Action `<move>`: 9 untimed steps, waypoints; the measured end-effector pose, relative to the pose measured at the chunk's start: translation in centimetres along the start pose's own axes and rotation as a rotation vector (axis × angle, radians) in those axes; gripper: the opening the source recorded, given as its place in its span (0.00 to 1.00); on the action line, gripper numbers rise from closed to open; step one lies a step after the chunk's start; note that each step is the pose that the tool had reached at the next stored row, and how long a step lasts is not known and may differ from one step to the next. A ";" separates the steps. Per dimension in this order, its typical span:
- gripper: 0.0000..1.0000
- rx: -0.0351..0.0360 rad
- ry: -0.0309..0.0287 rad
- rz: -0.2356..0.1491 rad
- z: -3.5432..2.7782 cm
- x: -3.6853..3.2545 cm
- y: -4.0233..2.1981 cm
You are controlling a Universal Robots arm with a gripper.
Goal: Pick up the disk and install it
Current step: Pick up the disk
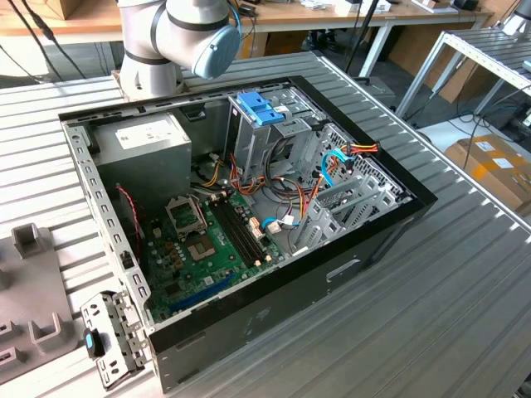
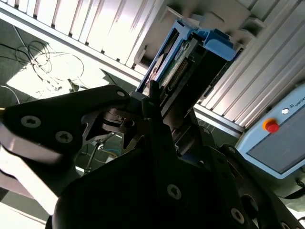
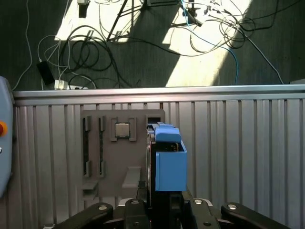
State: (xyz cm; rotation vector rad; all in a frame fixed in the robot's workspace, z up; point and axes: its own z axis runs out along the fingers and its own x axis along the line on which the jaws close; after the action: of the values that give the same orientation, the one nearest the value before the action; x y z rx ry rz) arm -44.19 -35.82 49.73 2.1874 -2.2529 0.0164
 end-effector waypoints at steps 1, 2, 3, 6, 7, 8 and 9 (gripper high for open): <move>0.35 0.0000 0.0000 0.000 -0.12 0.00 0.00; 0.35 -0.0001 0.0000 0.000 -0.22 0.00 0.00; 0.35 0.0000 0.0000 0.000 -0.23 0.00 0.00; 0.35 0.0000 -0.0001 0.000 -0.23 0.00 0.00; 0.35 0.0000 0.0000 0.000 -0.24 0.00 0.00; 0.35 0.0000 0.0000 0.000 -0.24 0.00 0.00; 0.35 0.0001 -0.0001 0.000 -0.23 0.00 0.00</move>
State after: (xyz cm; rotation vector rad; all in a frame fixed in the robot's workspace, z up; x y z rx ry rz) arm -44.19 -35.82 49.96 2.1874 -2.2531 0.0164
